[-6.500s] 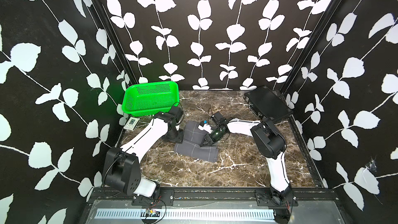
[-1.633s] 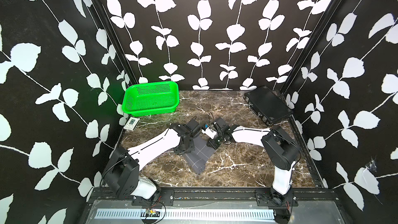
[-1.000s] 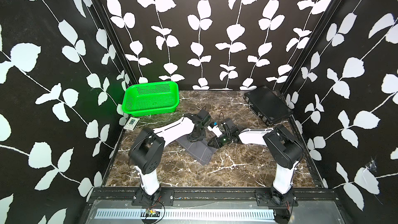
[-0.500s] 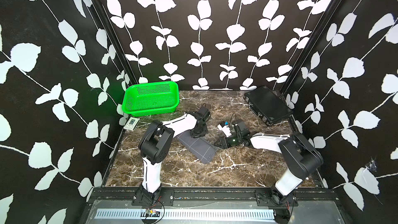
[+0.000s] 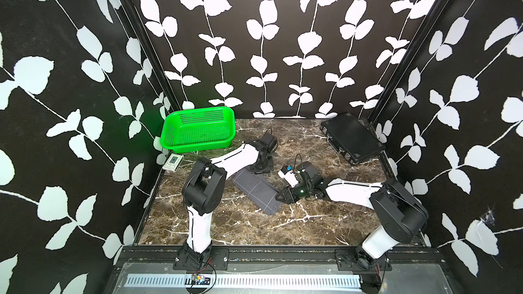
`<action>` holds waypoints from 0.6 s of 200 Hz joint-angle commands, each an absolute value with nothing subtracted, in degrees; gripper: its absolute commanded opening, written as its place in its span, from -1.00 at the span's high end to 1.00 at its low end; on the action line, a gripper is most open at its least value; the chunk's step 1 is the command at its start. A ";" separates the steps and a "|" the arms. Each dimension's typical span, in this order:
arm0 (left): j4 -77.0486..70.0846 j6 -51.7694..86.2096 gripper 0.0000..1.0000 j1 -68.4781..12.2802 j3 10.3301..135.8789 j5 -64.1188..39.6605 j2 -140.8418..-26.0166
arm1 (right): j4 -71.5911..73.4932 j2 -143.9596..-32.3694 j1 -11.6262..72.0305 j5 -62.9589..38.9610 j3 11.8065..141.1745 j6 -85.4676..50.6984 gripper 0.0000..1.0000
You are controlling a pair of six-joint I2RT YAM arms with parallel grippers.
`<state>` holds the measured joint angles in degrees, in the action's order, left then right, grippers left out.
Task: Roll up the pillowcase
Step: Roll the pillowcase at the center of the board.
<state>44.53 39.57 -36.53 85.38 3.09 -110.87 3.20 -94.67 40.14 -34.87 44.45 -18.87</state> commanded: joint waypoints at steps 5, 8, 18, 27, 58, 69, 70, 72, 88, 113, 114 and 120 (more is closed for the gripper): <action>53.71 35.91 0.37 -36.17 86.49 8.47 -103.40 | 5.73 -98.54 40.40 -35.50 48.13 -19.94 0.07; 54.12 35.94 0.36 -36.21 86.05 8.87 -102.71 | 6.17 -99.03 40.47 -36.13 48.38 -20.29 0.07; 55.43 35.95 0.31 -36.09 84.12 10.23 -100.06 | 7.14 -100.12 40.77 -37.52 48.94 -21.10 0.16; 56.43 35.89 0.26 -36.05 82.11 11.16 -97.46 | 7.63 -100.51 41.03 -38.27 49.05 -21.44 0.28; 59.25 35.27 0.12 -35.14 75.72 12.41 -90.00 | 8.65 -98.40 41.05 -39.15 47.67 -22.32 0.80; 59.47 35.07 0.10 -34.12 73.38 12.12 -88.20 | 9.65 -96.99 41.07 -38.95 46.28 -22.74 0.91; 59.48 35.07 0.10 -34.03 73.25 12.04 -88.09 | 9.71 -96.88 41.10 -38.94 46.12 -22.80 0.91; 59.43 35.00 0.10 -33.84 72.76 11.93 -87.79 | 9.92 -96.64 41.12 -38.76 45.92 -22.84 0.92; 58.33 34.47 0.09 -32.50 70.20 11.31 -86.13 | 12.34 -94.88 41.09 -38.24 43.58 -23.29 1.00; 54.87 33.25 0.09 -31.13 67.39 9.84 -85.91 | 17.18 -92.24 41.22 -36.16 40.54 -23.10 1.00; 54.59 33.19 0.09 -31.08 67.27 9.71 -85.98 | 17.25 -92.22 41.22 -36.01 40.44 -23.02 1.00; 53.26 32.98 0.09 -30.63 66.62 8.90 -86.27 | 17.74 -92.18 41.27 -34.92 39.92 -22.69 1.00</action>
